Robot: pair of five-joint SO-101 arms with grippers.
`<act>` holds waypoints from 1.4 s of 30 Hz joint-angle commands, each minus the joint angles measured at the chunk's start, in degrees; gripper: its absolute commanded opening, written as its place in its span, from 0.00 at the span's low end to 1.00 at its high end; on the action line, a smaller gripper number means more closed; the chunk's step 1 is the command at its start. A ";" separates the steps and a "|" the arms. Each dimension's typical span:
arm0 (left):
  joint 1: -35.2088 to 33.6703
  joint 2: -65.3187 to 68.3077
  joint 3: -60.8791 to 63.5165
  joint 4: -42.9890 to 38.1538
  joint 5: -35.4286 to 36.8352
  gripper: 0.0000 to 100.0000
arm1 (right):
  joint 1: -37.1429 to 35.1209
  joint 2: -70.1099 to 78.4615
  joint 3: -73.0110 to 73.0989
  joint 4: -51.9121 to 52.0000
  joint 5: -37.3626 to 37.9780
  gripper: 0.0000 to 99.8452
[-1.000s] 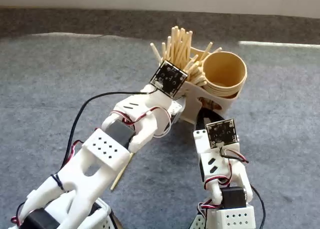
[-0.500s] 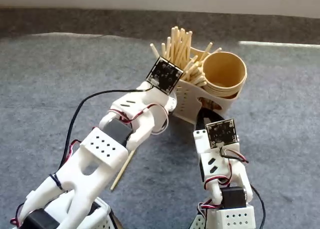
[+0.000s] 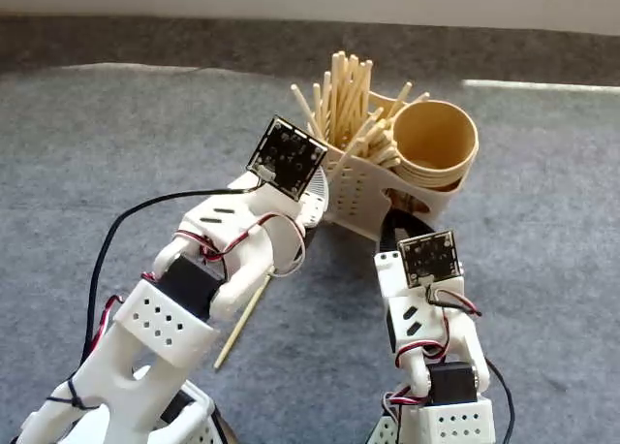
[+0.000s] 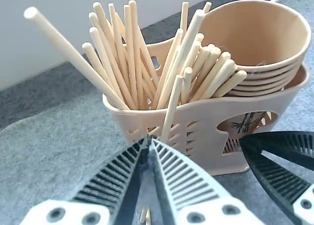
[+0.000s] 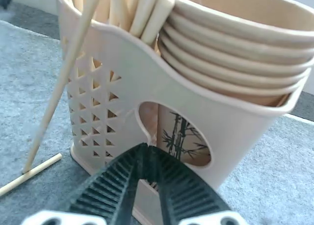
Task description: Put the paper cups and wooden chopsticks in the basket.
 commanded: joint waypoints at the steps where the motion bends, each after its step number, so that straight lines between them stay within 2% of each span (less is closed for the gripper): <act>1: -0.40 3.91 -2.24 0.18 0.35 0.14 | 0.48 -1.10 4.70 -1.89 -0.09 0.00; 12: -0.92 19.38 -8.48 -1.67 -3.25 0.13 | 0.48 -1.10 4.70 -1.89 -0.09 0.00; 16: -1.01 22.64 -9.01 -5.71 -3.16 0.13 | 0.48 -1.10 4.70 -1.89 -0.09 0.00; 20: -1.80 23.43 -7.87 -8.62 -3.43 0.04 | 0.48 -1.10 4.70 -1.89 -0.09 0.00; 23: -1.54 21.23 -7.60 -8.53 -3.43 0.00 | 0.57 -1.10 4.70 -1.89 -0.09 0.00; 33: -0.40 8.40 -7.43 4.31 -3.08 0.01 | 0.57 -1.10 4.70 -1.89 -0.09 0.00; 42: -0.40 -1.10 -7.87 5.98 -2.99 0.01 | 0.57 -1.10 4.70 -1.89 -0.09 0.00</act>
